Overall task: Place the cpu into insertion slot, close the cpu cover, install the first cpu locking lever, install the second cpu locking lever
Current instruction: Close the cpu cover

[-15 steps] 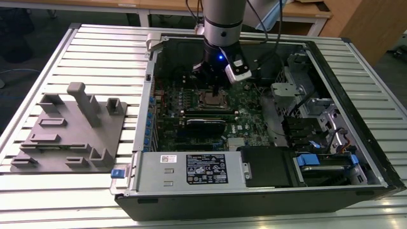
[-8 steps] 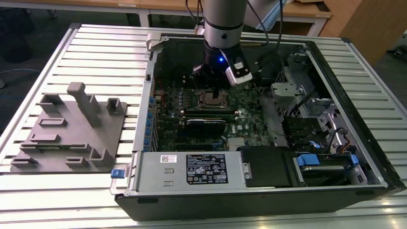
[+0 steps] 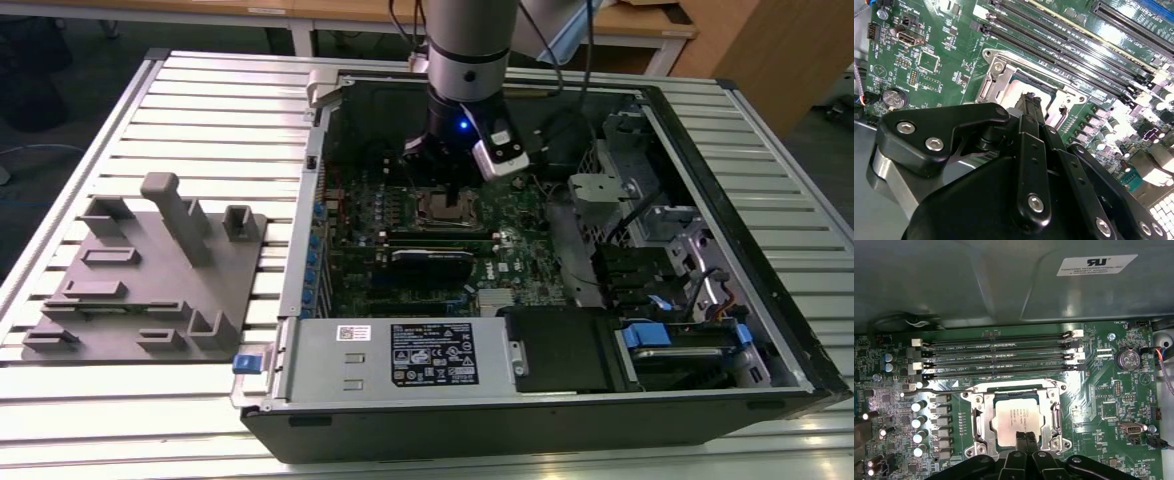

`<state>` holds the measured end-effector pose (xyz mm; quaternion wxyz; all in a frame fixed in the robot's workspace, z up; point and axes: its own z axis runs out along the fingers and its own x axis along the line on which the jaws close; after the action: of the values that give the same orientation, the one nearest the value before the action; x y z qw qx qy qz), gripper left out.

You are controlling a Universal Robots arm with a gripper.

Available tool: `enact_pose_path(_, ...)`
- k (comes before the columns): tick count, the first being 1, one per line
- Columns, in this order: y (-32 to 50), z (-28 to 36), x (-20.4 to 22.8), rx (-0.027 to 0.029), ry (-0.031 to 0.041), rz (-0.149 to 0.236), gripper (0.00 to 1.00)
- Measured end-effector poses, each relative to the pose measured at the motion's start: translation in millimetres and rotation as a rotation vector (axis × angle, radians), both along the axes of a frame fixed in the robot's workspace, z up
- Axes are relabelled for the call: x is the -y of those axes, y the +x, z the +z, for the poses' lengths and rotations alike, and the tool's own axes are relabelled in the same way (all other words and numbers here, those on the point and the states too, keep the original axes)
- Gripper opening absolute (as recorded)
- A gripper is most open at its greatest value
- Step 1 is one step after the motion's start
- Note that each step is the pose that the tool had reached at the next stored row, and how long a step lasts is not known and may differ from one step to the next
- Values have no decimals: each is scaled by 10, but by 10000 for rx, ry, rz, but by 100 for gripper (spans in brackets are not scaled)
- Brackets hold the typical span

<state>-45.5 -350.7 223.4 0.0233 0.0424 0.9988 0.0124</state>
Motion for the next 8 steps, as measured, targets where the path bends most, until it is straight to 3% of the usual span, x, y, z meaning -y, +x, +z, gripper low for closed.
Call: enact_pose_path(8, -80, -8, 0, 0, -1, 0, 10)
